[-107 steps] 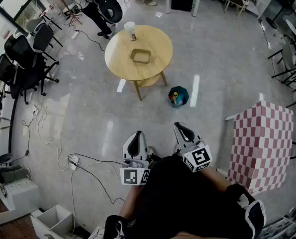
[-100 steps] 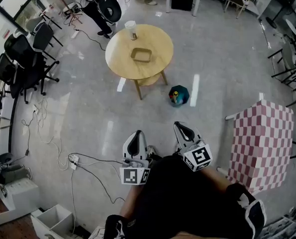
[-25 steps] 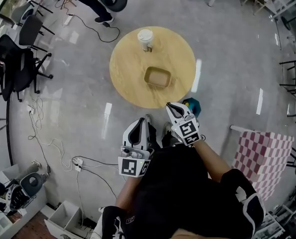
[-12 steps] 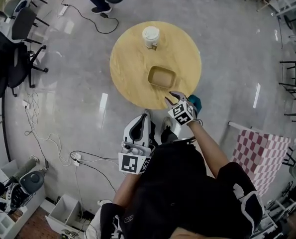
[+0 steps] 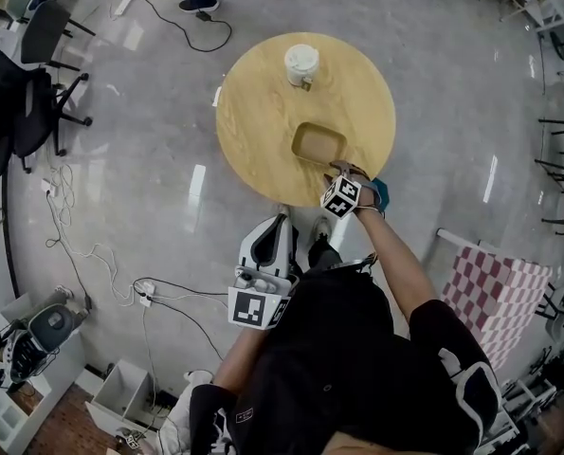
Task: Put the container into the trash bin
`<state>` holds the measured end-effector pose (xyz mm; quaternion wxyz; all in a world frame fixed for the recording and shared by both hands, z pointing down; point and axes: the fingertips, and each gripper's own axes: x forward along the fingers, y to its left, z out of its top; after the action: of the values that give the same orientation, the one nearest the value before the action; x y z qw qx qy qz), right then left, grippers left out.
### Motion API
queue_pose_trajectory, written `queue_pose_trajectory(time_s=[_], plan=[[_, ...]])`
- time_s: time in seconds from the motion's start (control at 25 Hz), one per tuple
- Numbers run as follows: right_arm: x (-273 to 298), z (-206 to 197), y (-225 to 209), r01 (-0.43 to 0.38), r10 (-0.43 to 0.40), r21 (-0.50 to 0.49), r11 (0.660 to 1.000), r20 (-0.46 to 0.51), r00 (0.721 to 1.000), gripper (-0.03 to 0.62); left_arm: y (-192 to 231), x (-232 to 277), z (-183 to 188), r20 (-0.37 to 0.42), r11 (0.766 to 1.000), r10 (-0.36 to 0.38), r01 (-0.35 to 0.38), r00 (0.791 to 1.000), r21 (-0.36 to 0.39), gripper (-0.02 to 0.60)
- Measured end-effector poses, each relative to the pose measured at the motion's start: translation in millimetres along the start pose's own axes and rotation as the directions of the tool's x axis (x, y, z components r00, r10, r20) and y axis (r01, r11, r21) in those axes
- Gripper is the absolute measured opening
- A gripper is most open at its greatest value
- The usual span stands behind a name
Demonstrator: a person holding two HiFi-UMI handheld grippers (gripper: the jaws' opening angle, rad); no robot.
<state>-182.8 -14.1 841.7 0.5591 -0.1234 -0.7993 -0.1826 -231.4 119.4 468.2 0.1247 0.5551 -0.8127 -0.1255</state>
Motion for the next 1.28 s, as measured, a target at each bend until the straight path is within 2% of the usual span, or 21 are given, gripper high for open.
queue_pose_trajectory(time_s=[0.2, 0.4, 0.52, 0.68, 0.96, 1.12, 1.28], plan=[[17.5, -3.1, 2.4, 0.008, -0.011, -0.068, 0.998, -0.051, 0.999, 0.150, 12.4, 2.7, 1.1, -0.004, 1.000, 0.005, -0.005, 1.000, -0.014, 0.009], [20.5, -4.6, -4.5, 0.063, -0.071, -0.116, 0.991, -0.075, 0.995, 0.087, 13.2, -0.3, -1.2, -0.006, 1.000, 0.004, -0.004, 1.000, -0.022, 0.009], [21.7, -4.8, -4.1, 0.062, -0.071, -0.121, 0.991, -0.077, 0.994, 0.054, 12.8, -2.5, -1.3, -0.006, 1.000, -0.001, 0.001, 1.000, -0.024, 0.009], [19.6, -0.7, -5.4, 0.076, -0.086, -0.123, 0.990, -0.074, 0.994, 0.046, 17.0, -4.6, -0.4, -0.007, 1.000, -0.015, 0.015, 1.000, -0.026, 0.009], [-3.7, -0.6, 1.7, 0.095, -0.098, -0.050, 0.994, -0.068, 0.993, 0.040, 16.0, -8.4, -0.2, -0.010, 0.997, -0.067, 0.067, 0.998, -0.028, 0.009], [-29.9, -11.4, 10.9, 0.124, -0.122, 0.041, 0.991, -0.055, 0.991, 0.040, 3.9, -6.9, -7.4, -0.020, 0.989, -0.143, 0.143, 0.989, -0.030, 0.009], [-62.8, -16.5, 18.3, 0.168, -0.163, 0.150, 0.974, -0.042, 0.986, 0.040, -4.3, 0.6, -8.9, -0.035, 0.972, -0.233, 0.232, 0.972, -0.038, 0.009]])
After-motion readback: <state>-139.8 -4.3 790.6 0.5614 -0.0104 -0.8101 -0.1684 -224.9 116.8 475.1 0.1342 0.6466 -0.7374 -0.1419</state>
